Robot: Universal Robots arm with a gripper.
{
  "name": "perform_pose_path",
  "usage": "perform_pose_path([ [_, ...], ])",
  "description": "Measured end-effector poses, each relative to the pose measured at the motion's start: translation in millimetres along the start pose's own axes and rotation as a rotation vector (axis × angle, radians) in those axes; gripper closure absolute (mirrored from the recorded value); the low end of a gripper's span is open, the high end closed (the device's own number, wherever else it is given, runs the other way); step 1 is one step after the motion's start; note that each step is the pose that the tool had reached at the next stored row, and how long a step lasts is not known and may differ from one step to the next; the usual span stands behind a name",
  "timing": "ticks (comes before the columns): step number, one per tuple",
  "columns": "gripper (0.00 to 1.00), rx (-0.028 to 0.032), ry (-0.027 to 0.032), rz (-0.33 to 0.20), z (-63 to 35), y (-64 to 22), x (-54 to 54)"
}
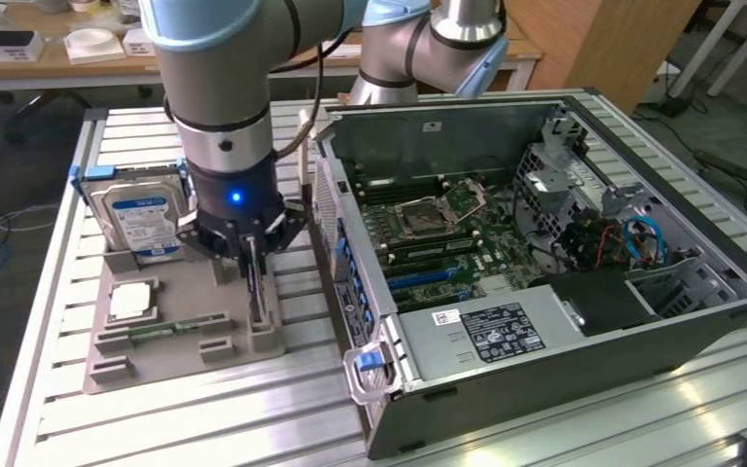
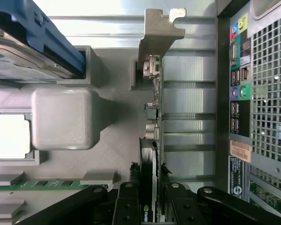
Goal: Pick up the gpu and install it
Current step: 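Pick up the gpu and move the gpu toward the slot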
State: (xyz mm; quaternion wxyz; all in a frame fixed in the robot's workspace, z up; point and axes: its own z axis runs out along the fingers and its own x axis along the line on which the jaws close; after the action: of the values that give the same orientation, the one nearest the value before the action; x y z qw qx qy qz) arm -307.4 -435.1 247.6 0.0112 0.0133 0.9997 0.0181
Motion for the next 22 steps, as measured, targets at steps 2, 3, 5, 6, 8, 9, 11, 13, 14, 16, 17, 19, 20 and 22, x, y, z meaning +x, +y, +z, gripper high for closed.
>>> perform_pose_path([
  [2,0.74,0.0000,-0.0001,0.000,-9.0,0.3,-0.1],
  [3,0.74,0.0000,-0.0001,0.000,-13.4,0.5,-0.2],
  [5,0.74,0.0000,0.0000,0.000,-22.5,0.9,-0.4],
  [6,0.74,0.0000,0.0001,0.000,-27.0,1.0,-0.5],
  [8,0.74,0.0000,0.0000,0.000,-36.2,1.4,-0.7],
  [9,0.74,-0.0001,-0.0001,0.000,-40.6,1.5,-0.8],
  [11,0.74,0.0001,0.0000,0.000,-49.9,1.9,-1.0],
  [13,0.74,0.0000,0.0000,0.000,-59.1,2.2,-1.2],
  [14,0.74,0.0000,0.0000,0.000,-63.6,2.4,-1.3],
  [16,0.74,0.0000,0.0000,0.000,-72.6,2.7,-1.5],
  [17,0.74,0.0000,0.0000,0.000,-77.1,2.9,-1.6],
  [19,0.74,0.0000,0.0000,0.000,-86.0,3.2,-1.8],
  [20,0.74,0.0000,0.0000,0.000,-90.9,3.4,-1.9],
  [22,0.74,0.0000,0.0000,0.000,-99.9,3.7,-2.1],
])
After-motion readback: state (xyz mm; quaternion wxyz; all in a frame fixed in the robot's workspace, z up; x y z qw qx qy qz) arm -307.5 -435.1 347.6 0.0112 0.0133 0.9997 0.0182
